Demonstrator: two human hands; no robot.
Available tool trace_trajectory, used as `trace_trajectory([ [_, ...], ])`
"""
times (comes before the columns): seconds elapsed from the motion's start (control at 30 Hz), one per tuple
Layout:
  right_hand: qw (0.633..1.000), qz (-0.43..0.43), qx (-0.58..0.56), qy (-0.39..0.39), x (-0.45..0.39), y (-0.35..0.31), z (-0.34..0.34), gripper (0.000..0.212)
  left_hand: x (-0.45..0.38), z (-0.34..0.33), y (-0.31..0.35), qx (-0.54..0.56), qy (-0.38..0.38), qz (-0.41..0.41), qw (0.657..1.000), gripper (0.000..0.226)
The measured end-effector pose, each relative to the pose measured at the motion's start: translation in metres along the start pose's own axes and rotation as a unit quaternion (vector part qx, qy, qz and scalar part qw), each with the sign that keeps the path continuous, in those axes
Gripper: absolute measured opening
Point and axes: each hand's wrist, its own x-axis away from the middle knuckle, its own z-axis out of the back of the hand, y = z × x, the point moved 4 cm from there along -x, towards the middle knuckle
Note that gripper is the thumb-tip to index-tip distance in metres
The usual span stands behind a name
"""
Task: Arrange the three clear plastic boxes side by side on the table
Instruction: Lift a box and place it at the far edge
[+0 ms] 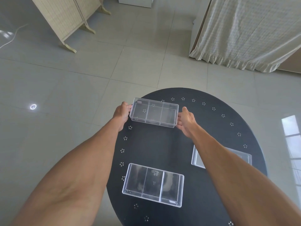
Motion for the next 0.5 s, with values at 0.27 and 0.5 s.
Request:
trace_trajectory([
  [0.27,0.999,-0.002,0.008,0.050,0.017,0.008,0.018,0.067,0.010,0.021,-0.016,-0.034,0.053,0.033,0.997,0.037],
  [0.5,0.999,0.027,-0.028,0.037,0.042,0.023,0.040,0.073,0.043,0.027,-0.043,-0.058,0.019,0.068,0.996,0.057],
])
